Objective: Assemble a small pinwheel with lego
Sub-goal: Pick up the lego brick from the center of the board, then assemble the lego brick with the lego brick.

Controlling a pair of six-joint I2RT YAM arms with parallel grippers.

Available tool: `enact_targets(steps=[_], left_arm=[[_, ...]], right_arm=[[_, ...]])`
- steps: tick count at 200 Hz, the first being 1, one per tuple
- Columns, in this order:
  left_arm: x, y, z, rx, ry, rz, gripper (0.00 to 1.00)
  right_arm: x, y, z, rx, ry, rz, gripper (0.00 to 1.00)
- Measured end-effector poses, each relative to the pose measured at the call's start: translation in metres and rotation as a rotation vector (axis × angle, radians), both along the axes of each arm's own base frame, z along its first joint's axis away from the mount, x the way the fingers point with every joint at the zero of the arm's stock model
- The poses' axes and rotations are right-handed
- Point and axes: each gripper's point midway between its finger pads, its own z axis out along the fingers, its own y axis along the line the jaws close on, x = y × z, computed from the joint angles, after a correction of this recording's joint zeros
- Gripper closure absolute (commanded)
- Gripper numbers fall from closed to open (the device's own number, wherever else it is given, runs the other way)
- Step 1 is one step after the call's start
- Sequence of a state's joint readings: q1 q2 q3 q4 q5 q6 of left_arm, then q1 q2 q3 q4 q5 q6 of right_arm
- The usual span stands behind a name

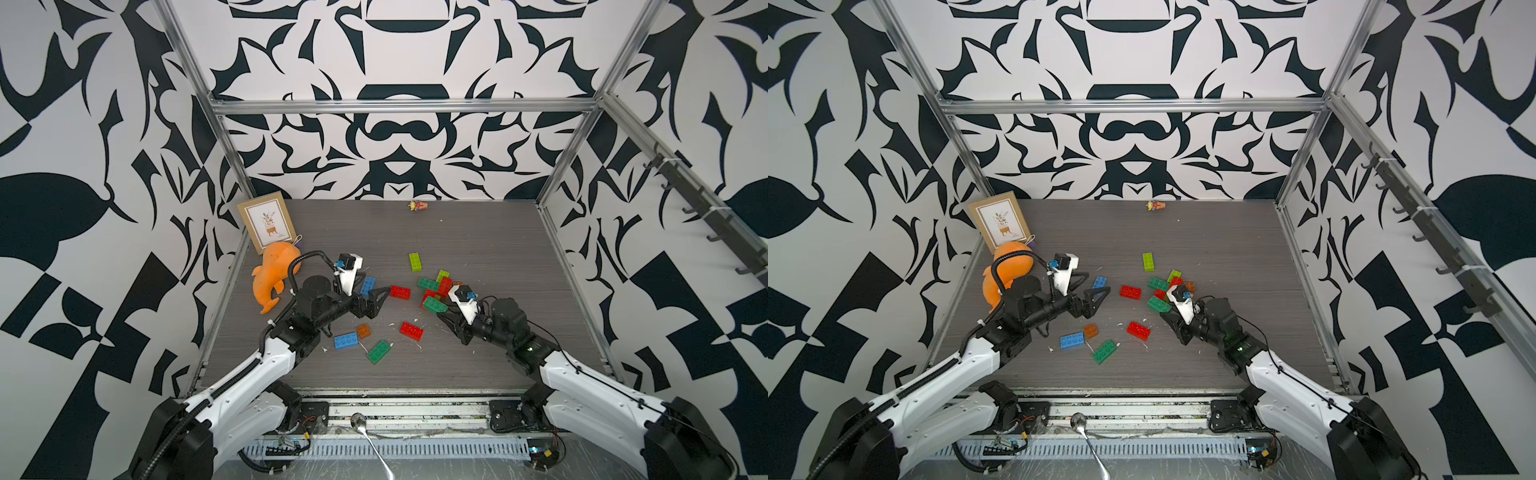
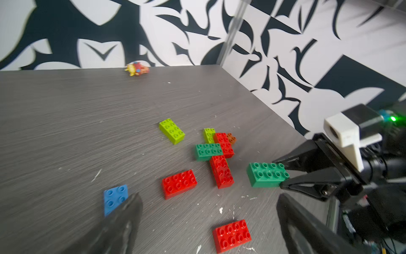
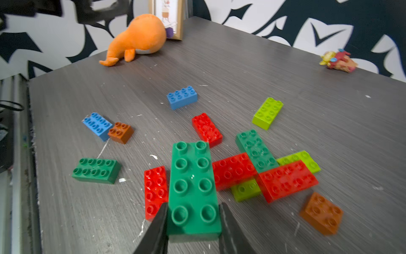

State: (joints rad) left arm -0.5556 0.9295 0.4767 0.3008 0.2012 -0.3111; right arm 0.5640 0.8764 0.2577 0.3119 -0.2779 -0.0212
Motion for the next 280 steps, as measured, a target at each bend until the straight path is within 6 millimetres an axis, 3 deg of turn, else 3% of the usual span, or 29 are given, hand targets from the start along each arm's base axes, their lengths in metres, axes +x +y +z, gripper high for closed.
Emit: enact_targets(steps=[24, 74, 116, 198, 280], left_arm=[[0.000, 0.015, 0.008, -0.062, 0.017, 0.088, 0.01], [-0.004, 0.021, -0.018, -0.041, 0.134, 0.125, 0.01], [-0.003, 0.022, -0.019, -0.046, 0.148, 0.137, 0.00], [-0.002, 0.023, -0.020, -0.045, 0.147, 0.146, 0.01], [-0.001, 0.019, -0.037, -0.019, 0.190, 0.132, 0.00]], right_arm=[[0.006, -0.016, -0.010, -0.013, 0.024, -0.107, 0.96], [0.019, -0.032, -0.042, -0.095, 0.144, -0.239, 1.00], [0.026, -0.038, -0.048, -0.111, 0.178, -0.302, 1.00], [0.034, -0.019, -0.063, -0.151, 0.220, -0.268, 1.00], [0.047, 0.003, -0.064, -0.120, 0.179, -0.230, 1.00]])
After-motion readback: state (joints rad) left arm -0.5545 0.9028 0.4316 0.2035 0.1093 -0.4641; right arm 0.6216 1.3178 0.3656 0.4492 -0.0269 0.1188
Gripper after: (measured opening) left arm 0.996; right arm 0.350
